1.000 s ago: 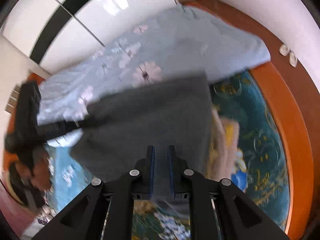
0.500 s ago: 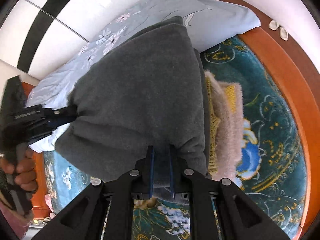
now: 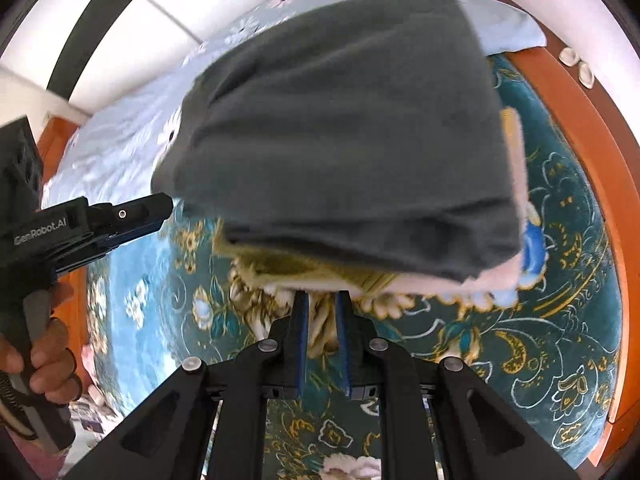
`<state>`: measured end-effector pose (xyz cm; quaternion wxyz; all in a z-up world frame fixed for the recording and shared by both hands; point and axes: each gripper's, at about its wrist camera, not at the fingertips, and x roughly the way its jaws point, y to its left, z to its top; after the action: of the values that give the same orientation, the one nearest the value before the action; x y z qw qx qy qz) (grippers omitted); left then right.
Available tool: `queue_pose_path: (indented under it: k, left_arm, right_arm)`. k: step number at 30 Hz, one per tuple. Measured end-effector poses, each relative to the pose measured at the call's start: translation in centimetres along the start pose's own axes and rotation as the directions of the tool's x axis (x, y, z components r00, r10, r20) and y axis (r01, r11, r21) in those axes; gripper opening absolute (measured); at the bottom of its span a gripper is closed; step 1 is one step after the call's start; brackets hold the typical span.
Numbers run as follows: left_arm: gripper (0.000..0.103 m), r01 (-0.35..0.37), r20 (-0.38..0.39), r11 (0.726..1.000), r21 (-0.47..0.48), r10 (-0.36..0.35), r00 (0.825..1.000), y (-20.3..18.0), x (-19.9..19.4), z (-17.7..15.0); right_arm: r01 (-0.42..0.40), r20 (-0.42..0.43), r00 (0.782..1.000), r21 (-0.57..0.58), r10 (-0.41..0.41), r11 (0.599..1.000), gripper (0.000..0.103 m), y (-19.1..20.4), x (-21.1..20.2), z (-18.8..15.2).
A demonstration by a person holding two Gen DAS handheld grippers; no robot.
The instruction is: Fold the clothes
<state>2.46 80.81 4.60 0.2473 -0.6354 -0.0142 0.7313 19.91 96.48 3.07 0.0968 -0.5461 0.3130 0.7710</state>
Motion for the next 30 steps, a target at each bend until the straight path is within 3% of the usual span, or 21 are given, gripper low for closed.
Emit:
queue_pose_path:
  k: [1,2,4,7,11,15,16,21,30]
  left_arm:
    - [0.05,-0.007,0.001,1.0,0.002,0.007,1.0,0.1,-0.1,-0.4]
    - [0.059,-0.016,0.005,1.0,0.004,0.016,1.0,0.2,-0.3,-0.9]
    - [0.067,-0.034,0.022,0.999,0.011,0.034,0.999,0.2,-0.8,-1.5]
    - [0.07,-0.065,0.043,0.997,0.032,0.063,0.997,0.1,-1.3,-2.5]
    - [0.085,-0.101,0.059,0.993,0.06,0.098,0.993,0.0,-1.6,-3.9]
    - [0.099,-0.101,0.065,0.993,0.055,0.098,0.993,0.1,-2.1,-5.1]
    - [0.103,-0.102,0.068,0.993,0.056,0.098,0.993,0.1,-2.2,-5.3]
    - [0.103,-0.128,0.081,0.99,0.056,0.123,0.989,0.3,-2.7,-6.0]
    - [0.103,-0.158,0.124,0.985,0.072,0.148,0.981,0.0,-3.6,-7.2]
  right_arm:
    - [0.004,-0.004,1.0,-0.002,-0.004,1.0,0.016,0.3,0.1,0.0]
    - [0.009,-0.007,1.0,-0.001,-0.009,1.0,0.025,0.5,0.2,0.0]
    - [0.017,-0.01,1.0,0.0,-0.017,1.0,0.037,0.9,0.3,0.0]
    - [0.029,-0.009,1.0,-0.011,-0.029,1.0,0.046,1.3,0.2,0.0]
    - [0.05,-0.011,0.999,-0.026,-0.05,0.998,0.053,1.9,0.1,-0.4]
    - [0.062,-0.005,0.998,-0.019,-0.062,0.998,0.081,2.0,0.2,-0.9]
    - [0.066,-0.002,0.998,-0.017,-0.066,0.998,0.084,2.0,0.2,-1.0]
    - [0.099,0.02,0.995,-0.011,-0.099,0.995,0.096,1.8,0.0,-1.4]
    - [0.134,0.07,0.989,0.006,-0.134,0.991,0.098,1.4,-0.3,-1.4]
